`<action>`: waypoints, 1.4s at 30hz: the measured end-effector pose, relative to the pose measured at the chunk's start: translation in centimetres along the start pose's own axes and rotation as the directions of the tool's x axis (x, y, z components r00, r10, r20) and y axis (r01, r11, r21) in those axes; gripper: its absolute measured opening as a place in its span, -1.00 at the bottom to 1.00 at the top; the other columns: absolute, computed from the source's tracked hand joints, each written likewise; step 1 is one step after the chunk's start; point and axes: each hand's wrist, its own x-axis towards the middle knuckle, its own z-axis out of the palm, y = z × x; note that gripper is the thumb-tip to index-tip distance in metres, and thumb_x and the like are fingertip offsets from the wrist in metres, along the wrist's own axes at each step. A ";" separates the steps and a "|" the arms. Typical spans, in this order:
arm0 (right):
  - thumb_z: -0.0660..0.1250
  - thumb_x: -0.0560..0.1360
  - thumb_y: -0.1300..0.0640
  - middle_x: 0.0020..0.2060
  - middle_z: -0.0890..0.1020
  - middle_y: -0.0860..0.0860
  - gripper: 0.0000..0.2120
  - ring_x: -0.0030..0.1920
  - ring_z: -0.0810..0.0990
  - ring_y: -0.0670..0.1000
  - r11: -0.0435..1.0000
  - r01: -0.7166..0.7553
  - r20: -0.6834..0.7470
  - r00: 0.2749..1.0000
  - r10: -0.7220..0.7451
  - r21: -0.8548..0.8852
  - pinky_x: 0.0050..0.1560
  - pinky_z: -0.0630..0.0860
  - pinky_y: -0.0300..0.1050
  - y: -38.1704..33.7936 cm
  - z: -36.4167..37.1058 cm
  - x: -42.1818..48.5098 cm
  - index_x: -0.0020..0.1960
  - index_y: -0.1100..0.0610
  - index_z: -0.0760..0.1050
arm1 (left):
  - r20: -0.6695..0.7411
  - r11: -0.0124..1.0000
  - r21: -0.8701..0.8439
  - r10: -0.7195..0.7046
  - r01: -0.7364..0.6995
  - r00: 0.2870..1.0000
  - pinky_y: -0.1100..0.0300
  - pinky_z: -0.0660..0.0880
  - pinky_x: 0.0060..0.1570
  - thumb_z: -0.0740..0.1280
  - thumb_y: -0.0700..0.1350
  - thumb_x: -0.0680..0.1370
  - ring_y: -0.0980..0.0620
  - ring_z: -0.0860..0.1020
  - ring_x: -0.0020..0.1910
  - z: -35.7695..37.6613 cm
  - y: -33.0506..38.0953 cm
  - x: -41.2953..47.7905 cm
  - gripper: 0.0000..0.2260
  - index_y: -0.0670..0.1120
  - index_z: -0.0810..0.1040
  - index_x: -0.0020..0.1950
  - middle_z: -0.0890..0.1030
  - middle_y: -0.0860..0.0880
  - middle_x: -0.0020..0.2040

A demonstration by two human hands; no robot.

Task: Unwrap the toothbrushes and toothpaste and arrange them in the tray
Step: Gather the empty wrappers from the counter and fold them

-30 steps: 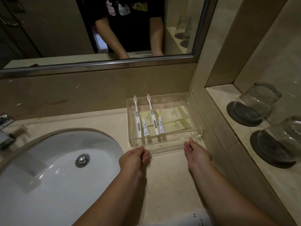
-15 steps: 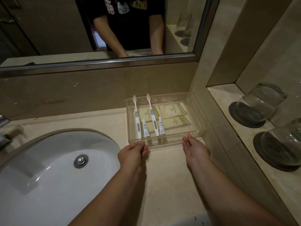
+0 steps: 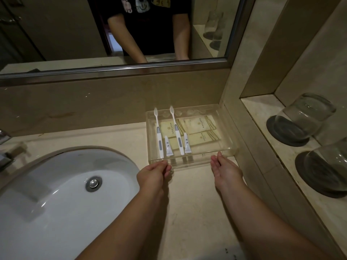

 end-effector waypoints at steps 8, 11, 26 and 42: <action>0.29 0.49 0.35 -0.27 0.58 0.14 -0.95 -0.29 0.61 -0.01 0.999 0.000 0.005 1.000 0.001 -0.049 -0.25 0.59 -0.26 -0.1 -0.5 -0.3 -0.08 0.35 0.50 | -0.045 0.980 0.185 0.086 -0.077 0.995 0.13 0.62 -0.28 0.49 -0.16 0.38 -0.03 0.60 -0.44 -0.6 0.7 -2.0 -0.85 -0.23 0.65 -0.31 0.65 -0.13 -0.43; 0.23 0.46 0.38 -0.28 0.57 0.08 -0.90 -0.29 0.58 -0.01 0.966 0.042 0.000 0.999 -0.044 -0.256 -0.11 0.57 -0.15 -0.3 -1.6 -0.7 -0.08 0.30 0.51 | 0.003 0.895 0.434 0.115 -0.105 0.993 0.23 0.56 -0.48 0.40 -0.29 0.41 -0.02 0.61 -0.49 -1.0 0.9 -3.6 -0.82 -0.24 0.58 -0.41 0.62 -0.14 -0.50; 0.30 0.48 0.35 -0.27 0.60 0.22 -0.92 -0.28 0.61 0.04 0.938 -0.017 0.044 0.998 0.034 -0.345 -0.41 0.62 -0.21 -0.7 -8.1 -11.8 -0.18 0.36 0.48 | 0.677 -0.076 0.689 -0.288 -0.720 0.678 0.21 0.49 -0.09 0.53 0.08 0.29 0.01 0.58 -0.08 -4.7 -3.9 -11.1 -0.54 -0.13 0.63 0.09 0.65 -0.07 0.04; 0.37 0.40 0.37 -0.37 0.60 0.25 -0.93 -0.59 0.57 0.01 0.912 -0.123 -0.214 0.976 0.040 -0.391 -0.63 0.47 -0.24 6.1 -17.8 -15.4 -0.20 0.39 0.51 | 0.732 -0.230 0.656 -0.036 -0.718 0.680 0.20 0.39 -0.29 0.37 -0.11 0.33 -0.01 0.51 -0.21 -7.7 -8.0 -11.7 -0.85 -0.08 0.54 -0.13 0.55 -0.03 -0.17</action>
